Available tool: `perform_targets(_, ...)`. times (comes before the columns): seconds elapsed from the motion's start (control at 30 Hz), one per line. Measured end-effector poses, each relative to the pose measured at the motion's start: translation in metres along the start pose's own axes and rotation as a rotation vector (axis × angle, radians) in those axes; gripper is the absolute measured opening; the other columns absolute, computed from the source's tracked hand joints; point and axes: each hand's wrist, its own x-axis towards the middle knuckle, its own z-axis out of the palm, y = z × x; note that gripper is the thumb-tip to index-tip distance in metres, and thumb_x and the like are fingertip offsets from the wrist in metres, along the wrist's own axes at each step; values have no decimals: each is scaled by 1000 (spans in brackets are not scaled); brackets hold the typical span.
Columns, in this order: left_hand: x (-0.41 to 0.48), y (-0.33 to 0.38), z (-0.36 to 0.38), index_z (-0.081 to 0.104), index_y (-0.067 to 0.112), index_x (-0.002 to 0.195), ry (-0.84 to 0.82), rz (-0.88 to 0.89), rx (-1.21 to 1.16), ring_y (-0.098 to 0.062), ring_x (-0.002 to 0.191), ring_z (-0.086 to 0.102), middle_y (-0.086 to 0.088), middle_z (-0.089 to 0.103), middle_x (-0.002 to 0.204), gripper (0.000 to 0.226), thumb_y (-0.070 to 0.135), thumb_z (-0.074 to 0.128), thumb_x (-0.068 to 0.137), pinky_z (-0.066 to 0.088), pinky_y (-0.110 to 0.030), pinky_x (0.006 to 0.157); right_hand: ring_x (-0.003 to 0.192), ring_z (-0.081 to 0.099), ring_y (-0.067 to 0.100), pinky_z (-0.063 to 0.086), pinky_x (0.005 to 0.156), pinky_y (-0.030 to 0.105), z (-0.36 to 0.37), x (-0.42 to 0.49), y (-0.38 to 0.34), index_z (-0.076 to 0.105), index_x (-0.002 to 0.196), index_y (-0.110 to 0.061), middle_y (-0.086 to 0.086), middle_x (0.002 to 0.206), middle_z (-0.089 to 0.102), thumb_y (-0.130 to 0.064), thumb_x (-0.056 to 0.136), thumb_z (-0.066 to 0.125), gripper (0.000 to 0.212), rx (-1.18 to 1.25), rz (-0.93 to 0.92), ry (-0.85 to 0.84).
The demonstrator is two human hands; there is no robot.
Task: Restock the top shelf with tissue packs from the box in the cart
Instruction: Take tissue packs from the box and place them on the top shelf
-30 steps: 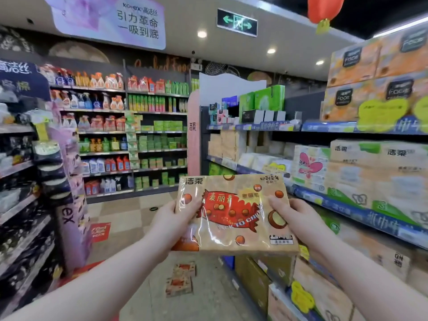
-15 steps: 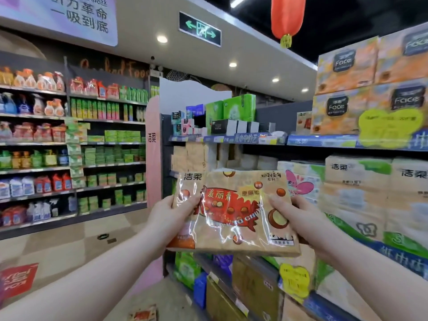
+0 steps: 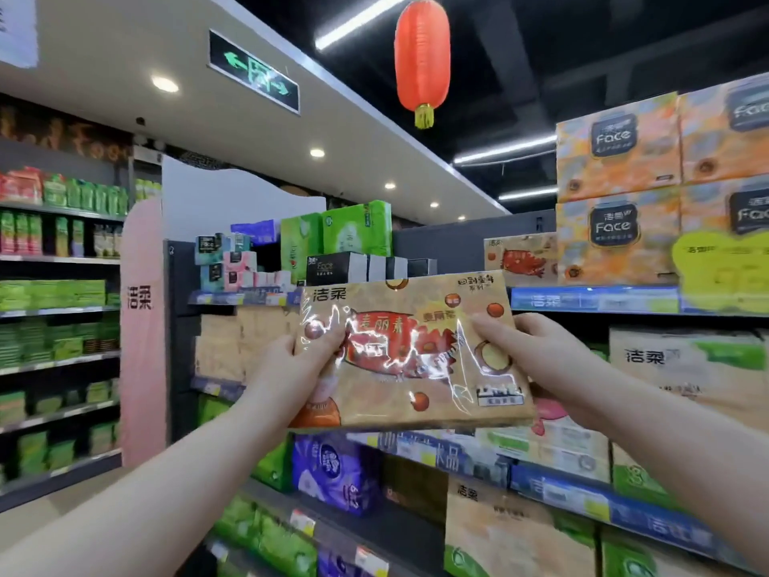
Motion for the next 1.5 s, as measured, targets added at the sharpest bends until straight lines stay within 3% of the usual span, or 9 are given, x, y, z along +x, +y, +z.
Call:
perform_targets(0.2,97,-1,32,64,22,95,-78,83,-111,-10,72,65,3,69,86,39,56,66,77,48,-18,52,88,69,25,55,84,47,-11,83,-19,58,111,-18,5,99,71,-71,60,64,73,-102,-78,82)
perform_targets(0.3,149,2,52,65,22,92,-65,157,-134,-20,87,68,-3,71,95,43,57,73,69,56,-37,81,82,71,22,56,83,47,-18,131,-29,61,106,-15,4,91,74,-59,75,63,54,-110,-144,143)
perform_targets(0.37,183,9,68,65,20,98,-85,184,-171,-22,90,68,-6,71,101,43,52,74,71,54,-40,87,78,72,20,59,73,41,-25,164,-37,62,106,-15,3,89,74,-59,78,62,52,-114,-179,154)
perform_targets(0.43,215,19,84,63,20,96,-106,195,-192,-20,86,68,-4,71,97,32,45,72,78,56,-37,81,74,71,18,55,62,32,-31,194,-44,61,102,-16,2,86,74,-55,82,61,44,-122,-201,166)
perform_targets(0.6,282,33,119,62,16,101,-117,228,-174,-13,75,64,-1,68,91,35,44,67,82,50,-25,63,82,71,19,58,72,39,-48,266,-52,59,107,-19,1,92,74,-50,84,61,38,-153,-269,229)
perform_targets(0.7,313,33,136,57,19,87,-147,224,-203,-8,62,56,3,62,78,21,37,67,84,45,-19,51,81,71,16,56,64,33,-53,297,-50,56,117,-19,0,94,73,-47,87,60,42,-191,-274,235)
perform_targets(1.03,398,10,185,54,9,118,-322,224,-180,-20,80,64,-8,67,100,43,24,71,82,51,-33,65,100,64,19,50,91,46,-61,358,-22,53,113,-23,1,102,69,-40,86,63,33,-354,-170,264)
perform_targets(1.2,436,-2,202,54,12,107,-430,194,-141,-21,76,65,-7,68,90,33,16,73,80,51,-34,59,94,64,17,52,82,37,-60,381,-15,51,115,-21,0,101,68,-31,84,68,37,-439,-89,286)
perform_targets(1.5,496,-16,225,34,27,118,-477,253,77,-25,85,59,-8,57,100,66,5,76,73,47,-35,57,91,66,22,57,70,33,-52,432,-3,46,120,-17,6,105,65,-12,74,78,56,-504,52,280)
